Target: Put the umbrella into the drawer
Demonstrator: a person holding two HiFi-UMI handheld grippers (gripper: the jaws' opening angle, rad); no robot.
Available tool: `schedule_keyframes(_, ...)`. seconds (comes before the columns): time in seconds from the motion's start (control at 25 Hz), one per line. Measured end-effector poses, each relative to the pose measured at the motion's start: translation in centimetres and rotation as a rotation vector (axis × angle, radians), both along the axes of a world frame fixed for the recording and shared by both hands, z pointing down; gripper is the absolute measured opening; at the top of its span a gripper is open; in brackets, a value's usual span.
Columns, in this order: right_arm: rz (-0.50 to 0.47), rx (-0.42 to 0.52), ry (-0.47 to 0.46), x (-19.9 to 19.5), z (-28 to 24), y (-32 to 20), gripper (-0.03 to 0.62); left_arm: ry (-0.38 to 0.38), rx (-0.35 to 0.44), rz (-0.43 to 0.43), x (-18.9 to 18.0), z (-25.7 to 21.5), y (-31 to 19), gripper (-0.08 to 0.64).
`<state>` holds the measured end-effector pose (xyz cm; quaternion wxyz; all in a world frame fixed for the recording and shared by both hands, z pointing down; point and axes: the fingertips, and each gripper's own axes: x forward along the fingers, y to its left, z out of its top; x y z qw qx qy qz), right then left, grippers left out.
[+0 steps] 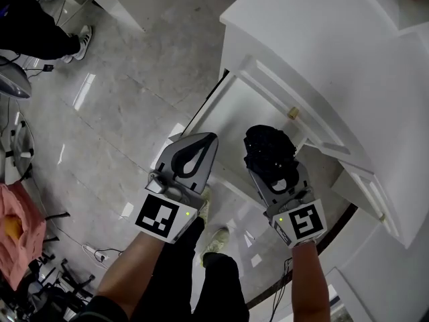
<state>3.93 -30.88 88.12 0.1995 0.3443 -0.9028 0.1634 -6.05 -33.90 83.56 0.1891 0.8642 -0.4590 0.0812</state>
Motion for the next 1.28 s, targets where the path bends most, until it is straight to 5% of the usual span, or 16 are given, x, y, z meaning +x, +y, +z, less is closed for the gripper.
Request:
schedule_keyframes(0.84, -0.053, -0.207, 0.129, -1.1, 12.6, -0.3, 0.219, 0.004, -0.037, -0.010, -0.1, 4.1, -0.2, 0.006)
schedule_keyframes(1.28, -0.024, -0.420, 0.218, -1.3, 20.0, -0.7, 0.219, 0.028, -0.058, -0.013, 0.1, 5.2, -0.6, 0.006)
